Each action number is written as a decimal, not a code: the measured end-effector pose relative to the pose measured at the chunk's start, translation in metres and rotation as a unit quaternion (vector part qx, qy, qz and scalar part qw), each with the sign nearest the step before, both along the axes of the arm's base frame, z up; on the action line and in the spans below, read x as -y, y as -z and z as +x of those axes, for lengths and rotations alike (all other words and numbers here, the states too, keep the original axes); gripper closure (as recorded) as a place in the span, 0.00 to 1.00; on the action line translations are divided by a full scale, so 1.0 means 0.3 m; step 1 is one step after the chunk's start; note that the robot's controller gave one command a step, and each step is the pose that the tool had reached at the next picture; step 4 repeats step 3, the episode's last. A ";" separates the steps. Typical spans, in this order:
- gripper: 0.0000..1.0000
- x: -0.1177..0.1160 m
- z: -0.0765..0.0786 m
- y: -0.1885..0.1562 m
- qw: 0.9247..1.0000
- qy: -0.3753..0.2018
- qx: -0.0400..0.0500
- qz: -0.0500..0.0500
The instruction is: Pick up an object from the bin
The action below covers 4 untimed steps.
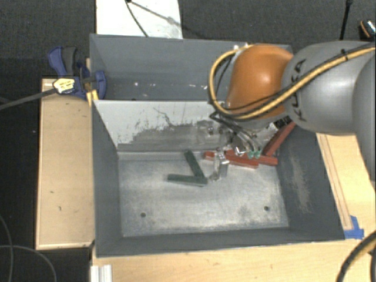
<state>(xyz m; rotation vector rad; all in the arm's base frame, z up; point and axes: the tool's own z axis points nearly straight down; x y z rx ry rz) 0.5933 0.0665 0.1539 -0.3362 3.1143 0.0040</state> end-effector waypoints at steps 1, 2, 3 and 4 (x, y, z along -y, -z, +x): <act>0.00 -0.103 -0.101 0.294 1.000 0.021 -0.007 -0.001; 1.00 -0.097 -0.091 0.278 1.000 0.021 -0.003 -0.001; 1.00 -0.040 -0.165 -0.223 0.996 -0.089 0.001 -0.002; 1.00 -0.040 -0.165 -0.223 0.996 -0.089 0.001 -0.002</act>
Offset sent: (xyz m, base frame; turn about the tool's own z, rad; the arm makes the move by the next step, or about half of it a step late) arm -0.0279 0.0286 -0.0839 0.0452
